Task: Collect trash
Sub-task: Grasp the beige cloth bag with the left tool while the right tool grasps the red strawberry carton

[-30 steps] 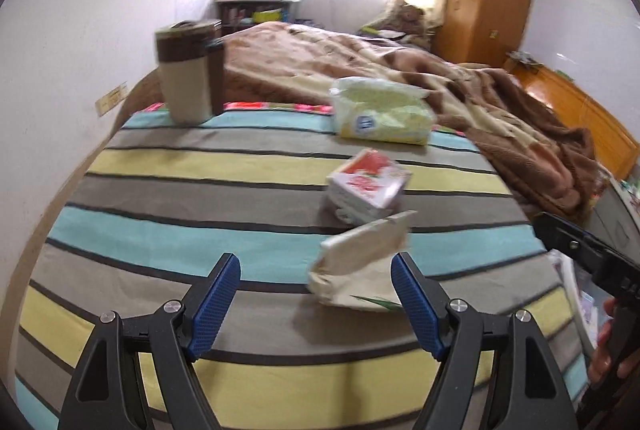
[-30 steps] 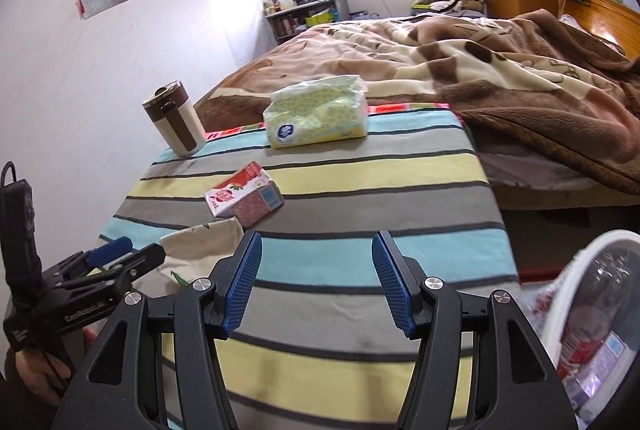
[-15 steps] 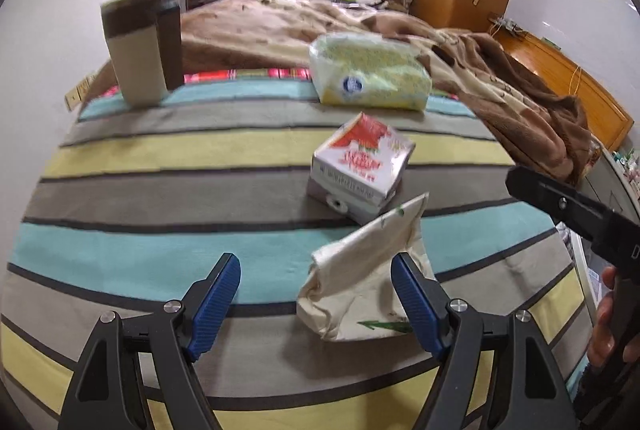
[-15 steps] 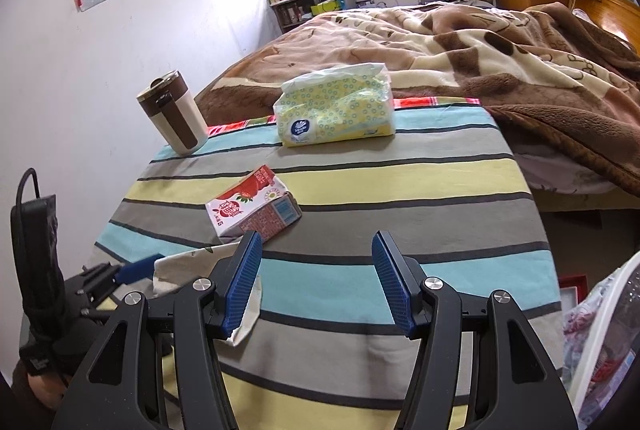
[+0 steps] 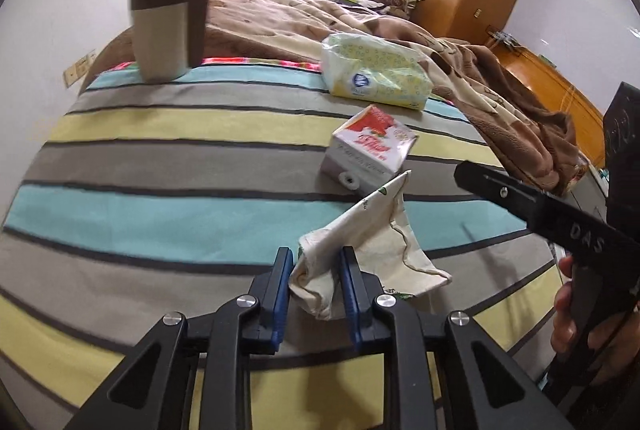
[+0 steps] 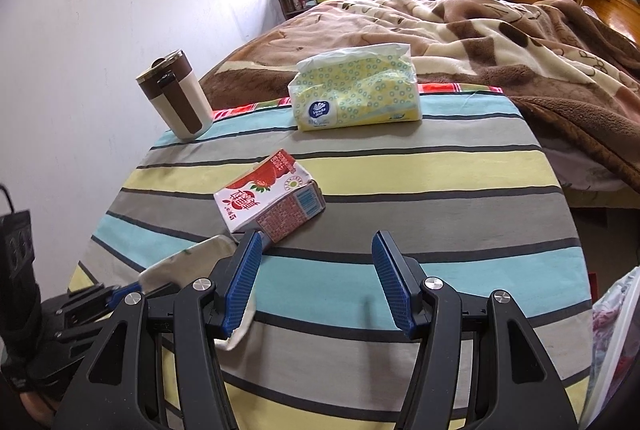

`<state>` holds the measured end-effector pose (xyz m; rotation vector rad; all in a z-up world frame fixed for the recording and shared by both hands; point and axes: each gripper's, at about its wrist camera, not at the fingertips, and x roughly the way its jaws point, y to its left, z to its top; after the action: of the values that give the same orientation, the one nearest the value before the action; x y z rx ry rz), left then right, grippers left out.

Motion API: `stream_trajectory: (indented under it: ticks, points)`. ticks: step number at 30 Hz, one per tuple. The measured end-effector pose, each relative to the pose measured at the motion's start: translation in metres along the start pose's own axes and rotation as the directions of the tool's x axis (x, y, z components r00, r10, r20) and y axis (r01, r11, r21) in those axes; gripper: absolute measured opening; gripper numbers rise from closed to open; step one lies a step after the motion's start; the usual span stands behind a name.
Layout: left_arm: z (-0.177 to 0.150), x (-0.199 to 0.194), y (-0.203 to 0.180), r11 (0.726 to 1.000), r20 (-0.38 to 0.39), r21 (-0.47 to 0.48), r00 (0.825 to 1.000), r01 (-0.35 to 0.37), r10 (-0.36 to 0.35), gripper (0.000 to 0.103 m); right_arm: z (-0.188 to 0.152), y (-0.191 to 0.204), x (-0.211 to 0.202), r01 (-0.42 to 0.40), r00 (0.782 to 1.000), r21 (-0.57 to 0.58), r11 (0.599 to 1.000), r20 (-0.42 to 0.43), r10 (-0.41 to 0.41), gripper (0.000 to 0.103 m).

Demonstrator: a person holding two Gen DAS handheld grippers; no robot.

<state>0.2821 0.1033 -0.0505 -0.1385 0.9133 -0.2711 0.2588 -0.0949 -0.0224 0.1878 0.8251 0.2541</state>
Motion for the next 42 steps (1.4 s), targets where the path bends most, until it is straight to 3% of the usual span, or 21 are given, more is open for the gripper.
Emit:
stream_trajectory:
  ticks: [3,7,11,21,24,31,34,42]
  points:
    - [-0.006,-0.012,0.015,0.997,0.017,-0.051,0.998,-0.058,0.059,0.024,0.000,0.004,0.004,-0.002,1.000,-0.002,1.000,-0.002,0.002,0.059]
    - [-0.013,-0.030,0.046,0.972,0.052,-0.170,0.984,-0.159,0.170,0.024,0.003,0.014,0.011,-0.010,1.000,-0.009,1.000,-0.002,0.010,0.059]
    - [-0.015,-0.038,0.068,0.948,0.068,-0.266,0.977,-0.175,0.200,0.024,0.011,0.024,0.026,-0.021,1.000,0.001,1.000,-0.009,0.021,0.068]
    - [-0.016,-0.032,0.076,0.953,0.072,-0.283,0.988,-0.112,0.137,0.024,0.031,0.026,0.068,0.015,0.997,0.129,0.991,-0.073,-0.005,0.078]
    - [-0.014,-0.031,0.080,0.951,0.067,-0.293,0.989,-0.104,0.129,0.036,0.035,0.028,0.077,0.033,0.996,0.146,0.989,-0.088,-0.021,0.082]
    - [-0.011,-0.028,0.080,0.955,0.058,-0.276,0.990,-0.110,0.130,0.045,0.032,0.045,0.082,0.062,0.991,0.056,0.997,-0.118,-0.055,0.083]
    - [-0.008,-0.025,0.081,0.958,0.050,-0.267,0.991,-0.103,0.121,0.051,0.027,0.053,0.077,0.032,0.990,-0.009,0.999,-0.138,-0.033,0.083]
    - [-0.004,-0.018,0.083,0.965,0.032,-0.244,0.994,-0.098,0.109,0.054,0.013,0.046,0.057,-0.022,0.978,-0.074,0.997,-0.207,0.006,0.083]
